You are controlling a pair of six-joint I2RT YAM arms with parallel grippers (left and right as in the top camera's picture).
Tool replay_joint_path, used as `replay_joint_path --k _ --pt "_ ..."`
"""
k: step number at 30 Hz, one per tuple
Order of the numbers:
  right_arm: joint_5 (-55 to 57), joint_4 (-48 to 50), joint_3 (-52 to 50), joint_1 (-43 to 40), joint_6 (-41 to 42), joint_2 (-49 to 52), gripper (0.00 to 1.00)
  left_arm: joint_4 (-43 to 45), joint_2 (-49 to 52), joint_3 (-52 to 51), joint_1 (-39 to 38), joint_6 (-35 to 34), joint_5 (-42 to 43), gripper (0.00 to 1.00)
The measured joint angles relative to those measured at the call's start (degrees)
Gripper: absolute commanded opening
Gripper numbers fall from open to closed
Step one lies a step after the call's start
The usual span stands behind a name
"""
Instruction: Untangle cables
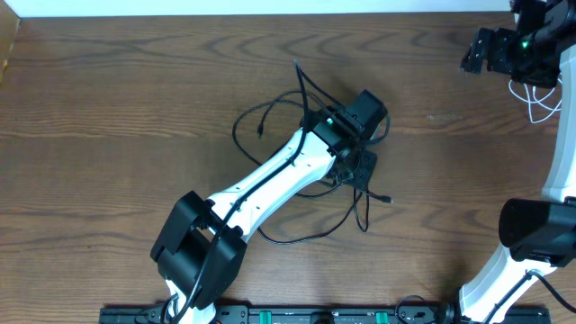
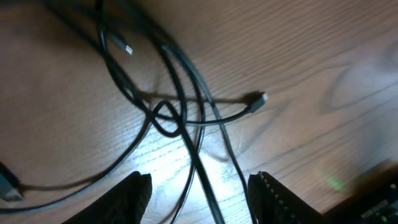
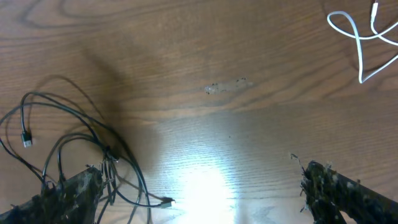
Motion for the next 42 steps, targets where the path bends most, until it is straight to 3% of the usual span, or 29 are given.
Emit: replay_joint_path --k 9,13,20,35,38,42 --pt "0.1 -0.5 0.0 0.0 0.0 0.0 0.99 0.2 0.0 -1.1 0.0 -0.2 0.0 0.48" --pt "0.1 -0.8 0.0 0.0 0.0 0.0 0.99 0.0 0.0 -1.1 0.0 -0.4 0.0 0.56" --pt "0.1 -0.8 0.0 0.0 0.0 0.0 0.99 -2.5 0.0 -1.1 0.0 -0.6 0.0 0.55" --pt "0.1 -0.8 0.0 0.0 -0.4 0.0 0.99 0.7 0.0 -1.1 0.0 0.0 0.0 0.55" --pt "0.1 -0.8 0.0 0.0 -0.4 0.0 0.99 0.6 0.0 -1.1 0.0 0.0 0.0 0.5" --pt "0.1 -0.8 0.0 0.0 -0.5 0.0 0.99 0.6 0.0 -2.2 0.0 0.7 0.0 0.36"
